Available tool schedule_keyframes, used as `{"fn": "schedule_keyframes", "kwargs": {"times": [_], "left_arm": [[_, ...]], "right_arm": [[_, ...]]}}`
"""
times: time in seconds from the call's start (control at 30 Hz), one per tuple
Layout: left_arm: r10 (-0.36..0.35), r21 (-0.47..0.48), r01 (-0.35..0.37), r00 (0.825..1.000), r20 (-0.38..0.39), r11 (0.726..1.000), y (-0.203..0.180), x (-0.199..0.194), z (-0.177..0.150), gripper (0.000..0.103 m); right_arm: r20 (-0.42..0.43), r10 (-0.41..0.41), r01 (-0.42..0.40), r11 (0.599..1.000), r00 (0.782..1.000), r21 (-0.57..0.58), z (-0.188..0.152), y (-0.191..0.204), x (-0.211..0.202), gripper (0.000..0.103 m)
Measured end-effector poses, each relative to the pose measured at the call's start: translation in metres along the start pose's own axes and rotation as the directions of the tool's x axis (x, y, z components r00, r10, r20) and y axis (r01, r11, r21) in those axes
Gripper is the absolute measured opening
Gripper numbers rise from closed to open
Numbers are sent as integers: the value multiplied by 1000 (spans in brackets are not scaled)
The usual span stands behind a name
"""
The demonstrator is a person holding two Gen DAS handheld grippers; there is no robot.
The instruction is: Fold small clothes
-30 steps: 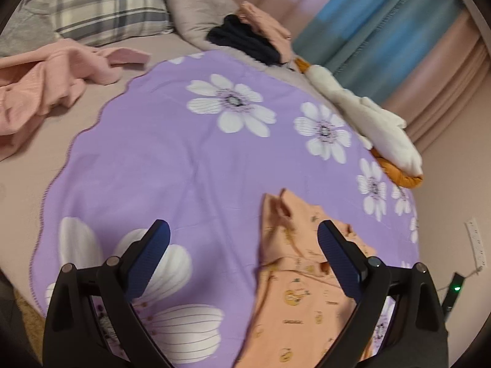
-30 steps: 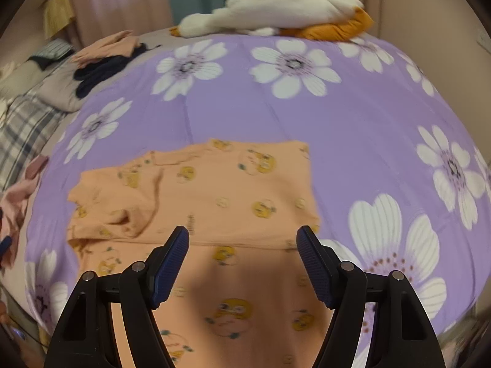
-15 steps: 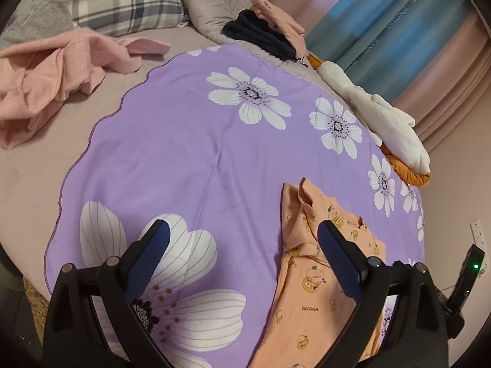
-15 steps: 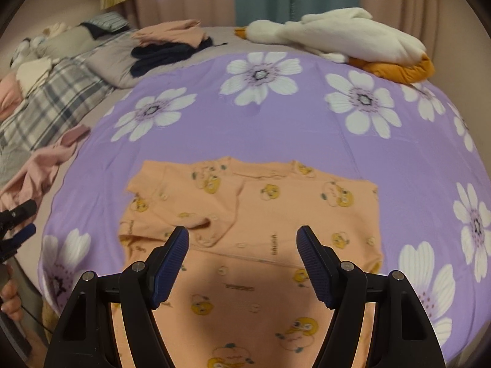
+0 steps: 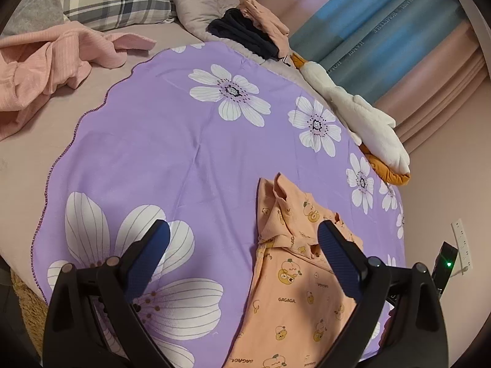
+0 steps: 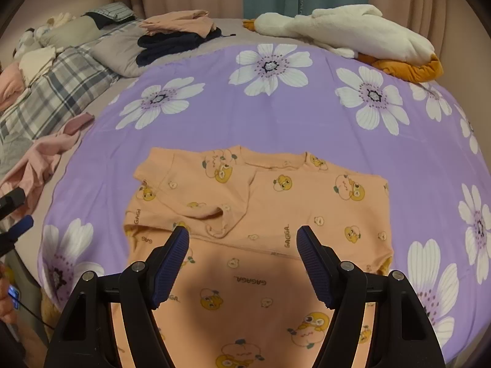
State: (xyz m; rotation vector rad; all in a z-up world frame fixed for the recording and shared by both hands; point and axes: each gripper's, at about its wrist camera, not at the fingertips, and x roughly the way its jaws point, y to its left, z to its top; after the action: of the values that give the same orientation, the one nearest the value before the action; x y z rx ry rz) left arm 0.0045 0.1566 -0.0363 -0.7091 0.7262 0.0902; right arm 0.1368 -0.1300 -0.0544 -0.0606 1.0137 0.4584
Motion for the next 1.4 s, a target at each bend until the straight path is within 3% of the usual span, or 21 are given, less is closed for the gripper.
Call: {"fn": "schedule_keyframes", "kwargs": {"times": [0.2, 0.4, 0.97, 1.4], "left_arm": [[25, 13, -25, 1000, 6, 1000, 0, 0, -1, 97], [113, 38, -114, 993, 30, 993, 7, 0, -2, 97], [165, 55, -166, 986, 12, 985, 17, 6, -4, 96], [230, 68, -229, 973, -6, 971, 27, 14, -9, 96]], "right_arm": [[-2, 4, -4, 1000, 1000, -16, 0, 5, 1, 72], [-6, 4, -4, 1000, 1000, -22, 1, 8, 4, 72], [-6, 22, -23, 998, 1000, -58, 4, 20, 8, 72], [-12, 61, -62, 991, 998, -121, 26, 40, 21, 72]]}}
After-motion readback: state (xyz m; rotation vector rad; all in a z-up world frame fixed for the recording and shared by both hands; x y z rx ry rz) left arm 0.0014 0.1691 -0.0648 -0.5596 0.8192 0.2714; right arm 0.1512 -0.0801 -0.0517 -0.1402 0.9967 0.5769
